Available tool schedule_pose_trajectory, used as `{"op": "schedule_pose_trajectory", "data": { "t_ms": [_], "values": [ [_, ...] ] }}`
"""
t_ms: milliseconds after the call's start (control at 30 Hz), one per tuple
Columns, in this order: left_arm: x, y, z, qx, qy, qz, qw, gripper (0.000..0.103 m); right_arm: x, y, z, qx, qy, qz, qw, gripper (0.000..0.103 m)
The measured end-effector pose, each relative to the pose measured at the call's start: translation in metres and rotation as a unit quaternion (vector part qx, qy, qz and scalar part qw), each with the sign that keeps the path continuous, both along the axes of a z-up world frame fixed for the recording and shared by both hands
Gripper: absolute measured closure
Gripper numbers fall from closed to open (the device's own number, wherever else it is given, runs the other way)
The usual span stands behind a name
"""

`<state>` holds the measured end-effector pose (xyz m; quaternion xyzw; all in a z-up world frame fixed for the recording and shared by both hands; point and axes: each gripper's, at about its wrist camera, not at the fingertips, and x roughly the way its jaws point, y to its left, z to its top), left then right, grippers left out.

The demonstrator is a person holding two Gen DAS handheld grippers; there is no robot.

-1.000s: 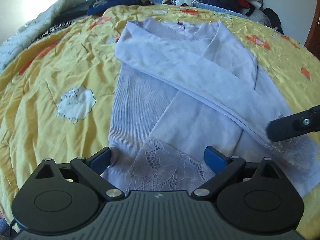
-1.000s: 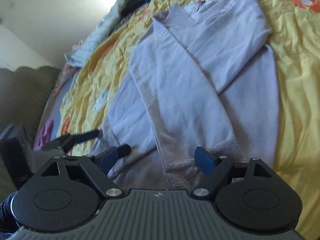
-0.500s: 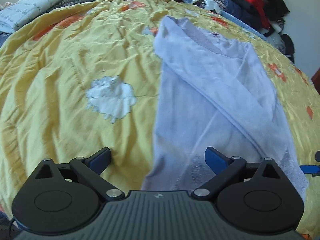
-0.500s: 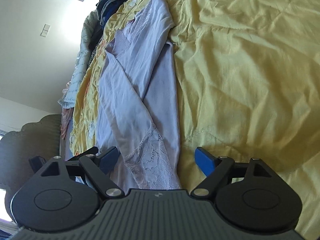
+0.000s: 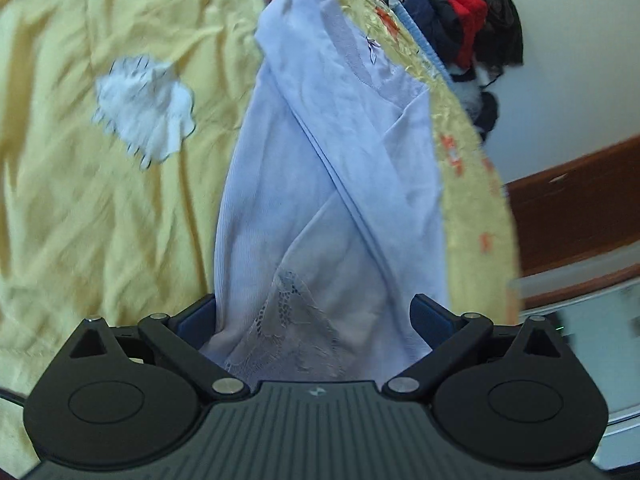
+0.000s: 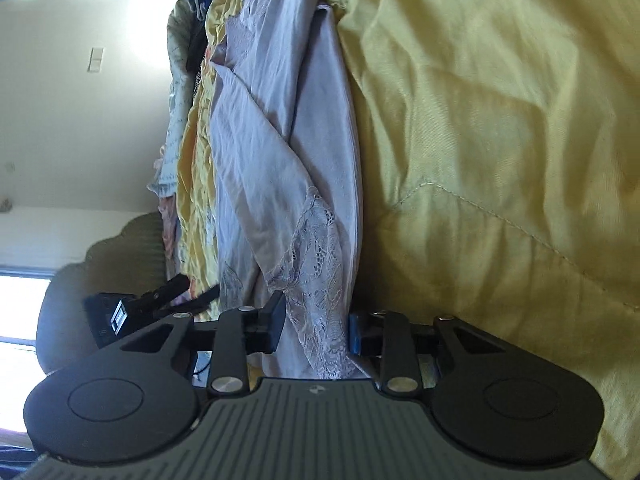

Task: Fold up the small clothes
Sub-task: 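Grasp the lace hem edge of the lavender top with both grippers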

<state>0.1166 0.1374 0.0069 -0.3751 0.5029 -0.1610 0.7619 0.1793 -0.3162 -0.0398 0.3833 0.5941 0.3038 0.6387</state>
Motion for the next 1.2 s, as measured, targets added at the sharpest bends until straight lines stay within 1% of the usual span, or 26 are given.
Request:
{"op": "schedule_pose_trajectory", "data": {
  "t_ms": [67,100,133,167,200,267,367,400,467,567,633,733,767,867,933,1000,1067,1100,1133,1167,1200],
  "values": [
    [0.003,0.014,-0.011,-0.054,0.007,0.004,0.9985,0.002,0.002,-0.002,-0.001,0.009,0.007,-0.001,1.0,0.066],
    [0.005,0.022,-0.017,-0.083,0.015,0.014,0.9963,0.002,0.003,-0.002,-0.002,0.014,0.011,0.0,1.0,0.066],
    [0.006,0.027,-0.021,-0.105,0.022,0.022,0.9939,0.002,0.004,-0.004,-0.003,0.021,0.015,0.0,1.0,0.066],
    [0.009,0.03,-0.024,-0.119,0.026,0.025,0.9922,0.002,0.005,-0.005,-0.004,0.029,0.019,-0.001,0.999,0.066],
    [0.011,0.031,-0.026,-0.124,0.023,0.021,0.9918,0.002,0.006,-0.007,-0.005,0.039,0.023,-0.002,0.999,0.065],
    [0.017,0.034,-0.025,-0.122,0.012,0.009,0.9925,0.002,0.008,-0.011,-0.009,0.059,0.031,-0.005,0.998,0.066],
    [0.028,0.035,-0.02,-0.099,-0.004,-0.009,0.995,0.002,0.008,-0.017,-0.012,0.071,0.039,-0.009,0.997,0.066],
    [0.032,0.035,-0.02,-0.098,-0.007,-0.017,0.995,0.002,0.008,-0.016,-0.011,0.07,0.039,-0.008,0.997,0.066],
    [0.038,0.033,-0.024,-0.12,-0.013,-0.033,0.9921,0.002,0.008,-0.015,-0.01,0.068,0.037,-0.007,0.997,0.066],
    [0.044,0.031,-0.028,-0.159,-0.032,-0.055,0.9853,0.002,0.009,-0.012,-0.01,0.069,0.038,-0.008,0.997,0.066],
    [0.048,0.034,-0.031,-0.183,-0.045,-0.053,0.9806,0.002,0.009,-0.012,-0.01,0.068,0.038,-0.009,0.997,0.066],
    [0.054,0.037,-0.035,-0.206,-0.052,-0.043,0.9762,0.002,0.008,-0.012,-0.011,0.068,0.038,-0.01,0.997,0.066],
    [0.054,0.035,-0.034,-0.201,-0.052,-0.049,0.977,0.002,0.008,-0.012,-0.011,0.068,0.038,-0.01,0.997,0.066],
    [0.048,0.02,-0.027,-0.157,-0.034,-0.102,0.9817,0.002,0.006,-0.01,-0.009,0.065,0.038,-0.003,0.997,0.063],
    [0.038,0.012,-0.022,-0.126,-0.023,-0.136,0.9824,0.003,0.003,-0.006,-0.007,0.059,0.036,0.014,0.997,0.062],
    [0.031,0.005,-0.021,-0.108,-0.015,-0.152,0.9824,0.004,0.001,-0.004,-0.006,0.054,0.033,0.022,0.998,0.062],
    [0.027,0.005,-0.023,-0.103,-0.008,-0.146,0.9839,0.009,0.002,-0.004,-0.007,0.06,0.037,0.015,0.997,0.063],
    [0.026,0.008,-0.025,-0.102,-0.001,-0.137,0.9853,0.021,0.002,-0.004,-0.007,0.064,0.038,0.012,0.997,0.062],
    [0.025,0.011,-0.028,-0.097,0.012,-0.13,0.9866,0.046,0.003,-0.003,-0.008,0.067,0.039,0.011,0.997,0.063],
    [0.025,0.012,-0.032,-0.086,0.03,-0.125,0.9879,0.062,0.004,-0.002,-0.007,0.066,0.038,0.013,0.997,0.065],
    [0.024,0.016,-0.035,-0.074,0.045,-0.119,0.9892,0.081,0.004,-0.001,-0.007,0.064,0.036,0.017,0.997,0.068]
  ]
}}
